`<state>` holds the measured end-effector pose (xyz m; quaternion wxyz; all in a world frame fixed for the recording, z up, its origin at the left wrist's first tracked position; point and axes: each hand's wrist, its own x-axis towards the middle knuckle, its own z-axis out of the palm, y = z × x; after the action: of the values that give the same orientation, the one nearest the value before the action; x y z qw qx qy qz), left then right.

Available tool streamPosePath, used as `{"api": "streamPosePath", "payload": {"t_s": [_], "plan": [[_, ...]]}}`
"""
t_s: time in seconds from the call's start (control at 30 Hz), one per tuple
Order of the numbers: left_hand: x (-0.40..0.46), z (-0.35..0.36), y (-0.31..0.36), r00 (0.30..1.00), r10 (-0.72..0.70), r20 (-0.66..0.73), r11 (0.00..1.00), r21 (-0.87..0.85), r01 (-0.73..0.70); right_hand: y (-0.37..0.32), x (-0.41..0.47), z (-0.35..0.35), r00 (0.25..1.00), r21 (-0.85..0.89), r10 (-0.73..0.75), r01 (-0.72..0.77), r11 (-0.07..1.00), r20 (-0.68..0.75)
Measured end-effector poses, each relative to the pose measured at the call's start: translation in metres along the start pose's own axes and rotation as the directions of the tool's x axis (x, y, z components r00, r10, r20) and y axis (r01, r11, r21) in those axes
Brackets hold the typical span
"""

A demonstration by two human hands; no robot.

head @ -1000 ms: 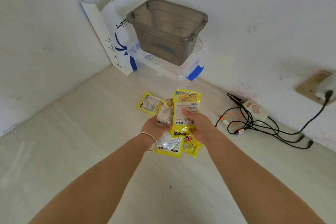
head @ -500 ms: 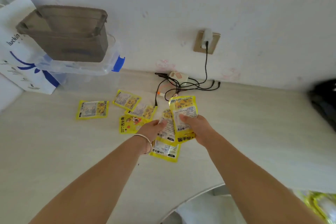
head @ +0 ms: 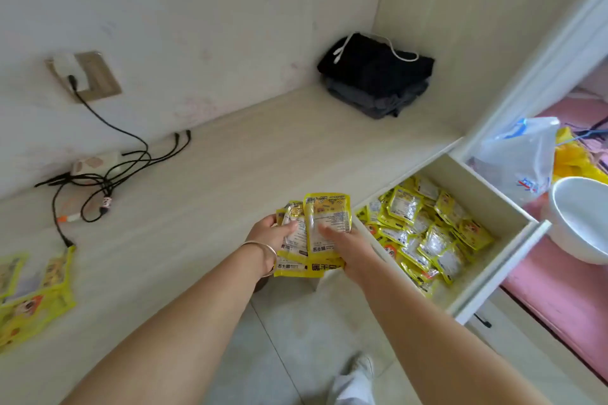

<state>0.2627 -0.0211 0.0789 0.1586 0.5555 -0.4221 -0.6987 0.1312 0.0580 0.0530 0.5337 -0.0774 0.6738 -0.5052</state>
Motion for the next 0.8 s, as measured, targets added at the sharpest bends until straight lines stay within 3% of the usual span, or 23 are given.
{"api": "streamPosePath", "payload": {"t_s": [0.3, 0.5, 0.6, 0.8], "plan": [[0.067, 0.190, -0.020, 0.961, -0.188, 0.201, 0.977, 0.138, 0.163, -0.008, 0.031, -0.178, 0.964, 0.194, 0.070, -0.019, 0.981, -0.256], [0.098, 0.265, -0.040, 0.924, -0.300, 0.237, 0.897, 0.400, 0.188, 0.003, 0.053, -0.244, 0.937, 0.198, 0.131, -0.068, 0.978, -0.323], [0.114, 0.285, -0.042, 0.952, -0.256, 0.166, 0.799, 0.591, 0.112, 0.015, 0.064, -0.264, 0.910, 0.232, 0.201, -0.121, 0.965, -0.363], [0.146, 0.309, -0.056, 0.940, -0.274, 0.202, 0.439, 0.896, -0.065, 0.022, 0.086, -0.289, 0.841, 0.219, 0.243, -0.153, 0.964, -0.483]]}}
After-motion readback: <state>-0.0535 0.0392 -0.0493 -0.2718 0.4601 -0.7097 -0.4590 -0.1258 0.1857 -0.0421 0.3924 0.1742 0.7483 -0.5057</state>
